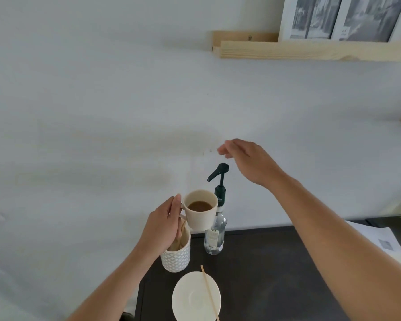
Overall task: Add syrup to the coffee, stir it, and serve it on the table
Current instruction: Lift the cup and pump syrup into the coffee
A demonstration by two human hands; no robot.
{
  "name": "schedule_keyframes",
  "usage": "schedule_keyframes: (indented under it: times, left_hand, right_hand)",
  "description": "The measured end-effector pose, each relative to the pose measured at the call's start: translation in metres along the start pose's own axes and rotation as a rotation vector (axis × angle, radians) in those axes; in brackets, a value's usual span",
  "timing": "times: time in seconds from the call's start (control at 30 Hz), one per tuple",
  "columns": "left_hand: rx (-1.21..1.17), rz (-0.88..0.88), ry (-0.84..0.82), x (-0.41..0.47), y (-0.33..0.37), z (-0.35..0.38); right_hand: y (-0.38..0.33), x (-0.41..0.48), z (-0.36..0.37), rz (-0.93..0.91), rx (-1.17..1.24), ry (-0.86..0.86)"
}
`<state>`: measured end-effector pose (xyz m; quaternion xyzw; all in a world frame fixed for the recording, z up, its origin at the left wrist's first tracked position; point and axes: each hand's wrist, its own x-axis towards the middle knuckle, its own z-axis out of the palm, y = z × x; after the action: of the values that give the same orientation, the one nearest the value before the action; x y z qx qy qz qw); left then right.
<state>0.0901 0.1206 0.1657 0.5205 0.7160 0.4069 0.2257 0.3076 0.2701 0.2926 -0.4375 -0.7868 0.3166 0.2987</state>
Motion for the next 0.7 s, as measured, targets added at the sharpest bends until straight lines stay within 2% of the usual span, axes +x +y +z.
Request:
schedule_keyframes:
  times: [0.1, 0.23, 0.4, 0.7]
  left_hand:
    - [0.022, -0.004, 0.018, 0.006, 0.002, 0.0]
    - [0.076, 0.008, 0.066, 0.013, 0.004, -0.003]
    - [0.07, 0.015, 0.085, 0.018, 0.007, -0.006]
    - [0.001, 0.019, 0.076, 0.023, 0.014, -0.004]
  right_hand:
    - [-0.006, 0.013, 0.019, 0.012, -0.067, -0.113]
    - [0.005, 0.018, 0.039, 0.066, -0.123, -0.148]
    - [0.012, 0.014, 0.052, 0.128, -0.008, -0.061]
    - [0.014, 0.016, 0.056, 0.161, -0.064, 0.019]
